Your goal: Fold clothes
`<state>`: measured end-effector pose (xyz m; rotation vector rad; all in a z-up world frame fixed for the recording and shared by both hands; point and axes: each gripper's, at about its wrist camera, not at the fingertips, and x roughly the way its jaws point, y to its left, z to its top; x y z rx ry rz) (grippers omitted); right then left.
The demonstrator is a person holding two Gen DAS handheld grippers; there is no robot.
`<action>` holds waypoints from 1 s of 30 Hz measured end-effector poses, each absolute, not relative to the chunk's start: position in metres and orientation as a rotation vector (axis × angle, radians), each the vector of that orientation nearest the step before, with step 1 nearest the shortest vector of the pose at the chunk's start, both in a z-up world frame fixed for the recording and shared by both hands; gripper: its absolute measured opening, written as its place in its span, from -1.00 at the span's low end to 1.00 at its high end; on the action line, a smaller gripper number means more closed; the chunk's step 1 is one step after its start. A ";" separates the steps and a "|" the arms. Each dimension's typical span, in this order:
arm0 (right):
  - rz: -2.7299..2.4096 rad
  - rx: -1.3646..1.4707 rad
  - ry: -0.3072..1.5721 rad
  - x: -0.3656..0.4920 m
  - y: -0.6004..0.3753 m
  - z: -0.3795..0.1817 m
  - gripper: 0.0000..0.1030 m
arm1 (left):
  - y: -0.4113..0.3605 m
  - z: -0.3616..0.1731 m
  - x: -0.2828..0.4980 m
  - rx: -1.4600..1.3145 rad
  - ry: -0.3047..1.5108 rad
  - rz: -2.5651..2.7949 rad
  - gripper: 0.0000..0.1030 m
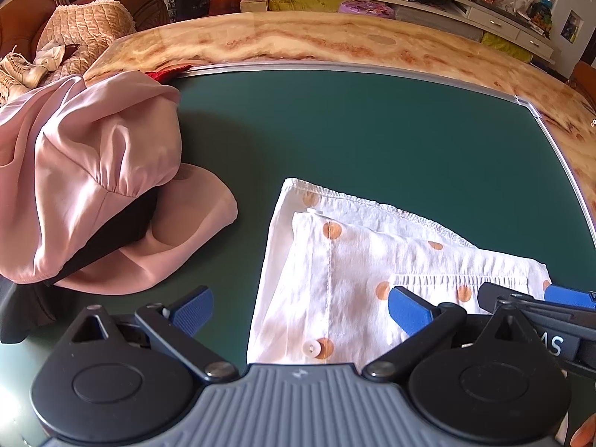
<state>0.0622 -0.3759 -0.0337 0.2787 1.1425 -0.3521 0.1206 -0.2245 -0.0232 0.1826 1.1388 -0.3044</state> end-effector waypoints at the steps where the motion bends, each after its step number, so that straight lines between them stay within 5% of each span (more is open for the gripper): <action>1: -0.351 0.278 1.145 0.062 -0.376 -0.034 0.62 | -0.224 -0.023 0.120 0.181 1.140 -0.303 0.99; 30: -0.343 0.253 1.149 0.057 -0.367 -0.030 0.62 | -0.219 -0.014 0.111 0.190 1.127 -0.300 0.99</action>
